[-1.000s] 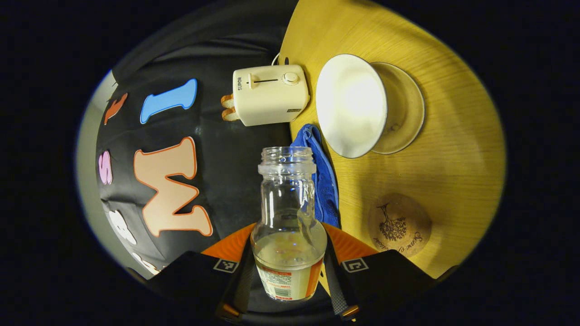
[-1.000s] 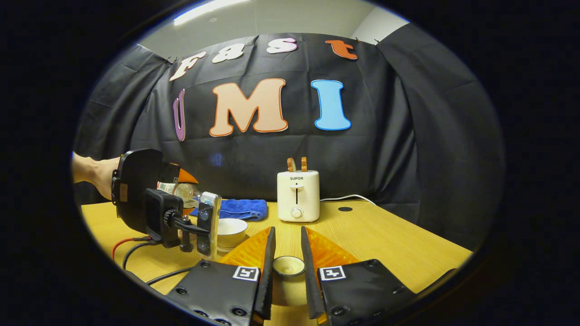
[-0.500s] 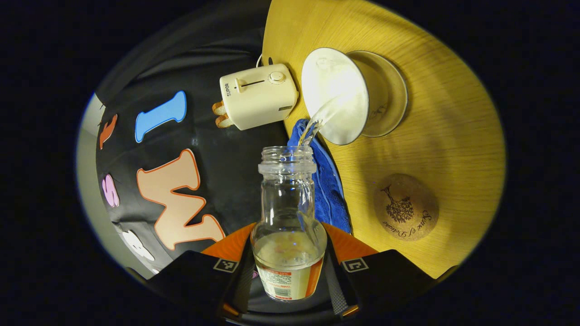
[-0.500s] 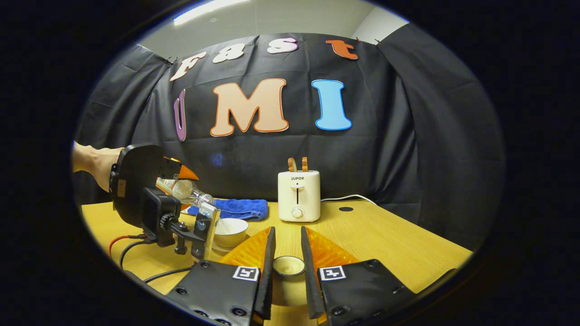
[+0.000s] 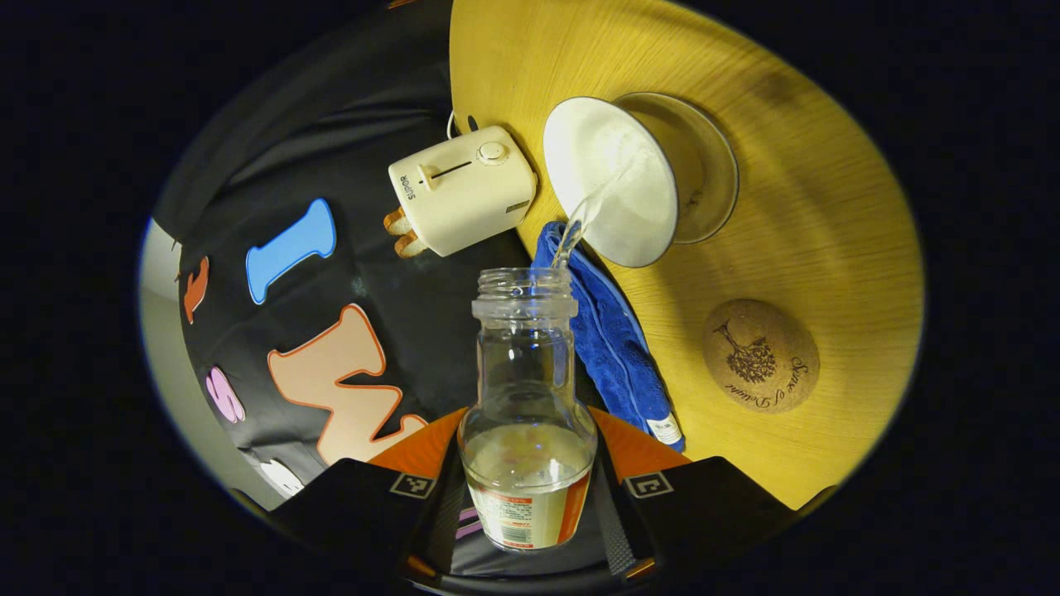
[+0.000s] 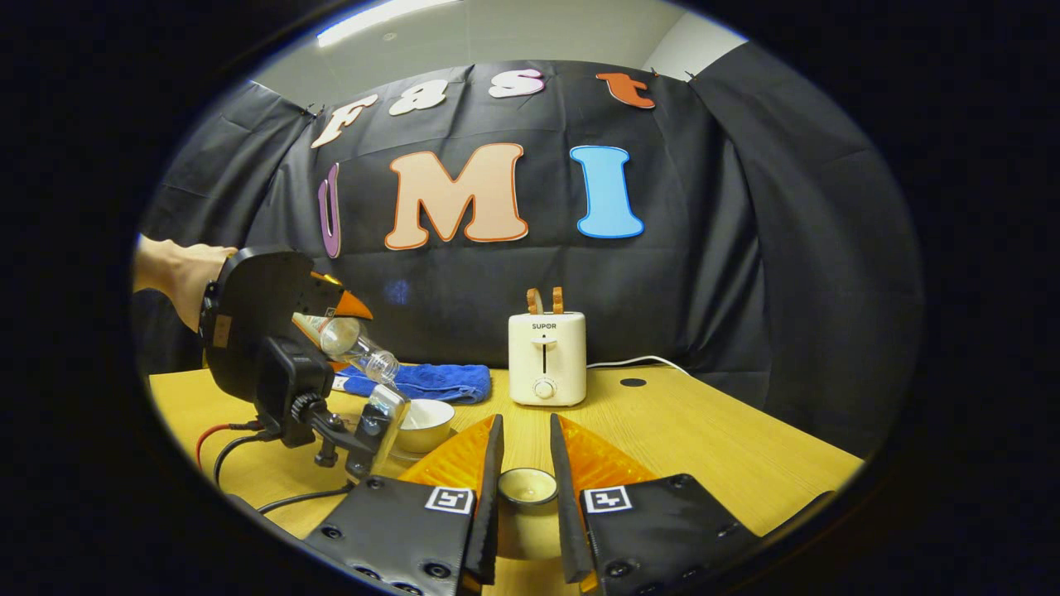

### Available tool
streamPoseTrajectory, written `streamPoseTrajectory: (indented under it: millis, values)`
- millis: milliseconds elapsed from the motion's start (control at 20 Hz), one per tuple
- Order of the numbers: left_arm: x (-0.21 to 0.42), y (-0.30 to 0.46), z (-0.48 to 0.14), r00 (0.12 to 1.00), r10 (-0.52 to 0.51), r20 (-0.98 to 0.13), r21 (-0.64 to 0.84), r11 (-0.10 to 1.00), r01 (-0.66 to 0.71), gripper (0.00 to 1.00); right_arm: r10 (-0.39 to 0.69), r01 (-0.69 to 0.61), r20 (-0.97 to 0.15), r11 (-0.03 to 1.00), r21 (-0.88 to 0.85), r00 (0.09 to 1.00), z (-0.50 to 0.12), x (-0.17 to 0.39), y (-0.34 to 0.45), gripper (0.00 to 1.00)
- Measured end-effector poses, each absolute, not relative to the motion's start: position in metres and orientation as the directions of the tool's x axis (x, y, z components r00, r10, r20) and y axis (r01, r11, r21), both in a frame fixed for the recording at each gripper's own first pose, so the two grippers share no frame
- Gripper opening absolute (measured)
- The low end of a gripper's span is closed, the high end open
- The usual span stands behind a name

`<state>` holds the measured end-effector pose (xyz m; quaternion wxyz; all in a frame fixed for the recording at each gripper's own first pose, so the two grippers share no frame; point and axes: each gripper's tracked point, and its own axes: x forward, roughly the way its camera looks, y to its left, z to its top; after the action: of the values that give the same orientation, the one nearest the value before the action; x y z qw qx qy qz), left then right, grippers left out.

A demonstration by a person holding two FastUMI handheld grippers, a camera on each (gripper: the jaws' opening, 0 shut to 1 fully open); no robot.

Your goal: Open the teacup lid with one hand, grasp the water bottle and pour water into the teacup with the other hand; after pouring, place the water bottle on the coaster and then close the teacup lid.

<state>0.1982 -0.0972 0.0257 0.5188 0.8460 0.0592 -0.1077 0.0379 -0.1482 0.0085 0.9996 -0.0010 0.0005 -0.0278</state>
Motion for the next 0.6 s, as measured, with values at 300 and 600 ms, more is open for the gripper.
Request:
streamPoseTrajectory:
  millis: [300,600]
  values:
    - [0.201,-0.101,0.04,0.967,0.02,-0.254,0.822,-0.523,0.227,0.67,-0.052,0.052,-0.001,0.999,-0.001,0.999,0.008,0.039,-0.148,0.35]
    - [0.202,-0.106,0.048,0.968,0.032,-0.25,0.801,-0.555,0.225,0.67,-0.05,0.05,-0.001,0.999,-0.001,0.999,0.009,0.039,-0.148,0.34]
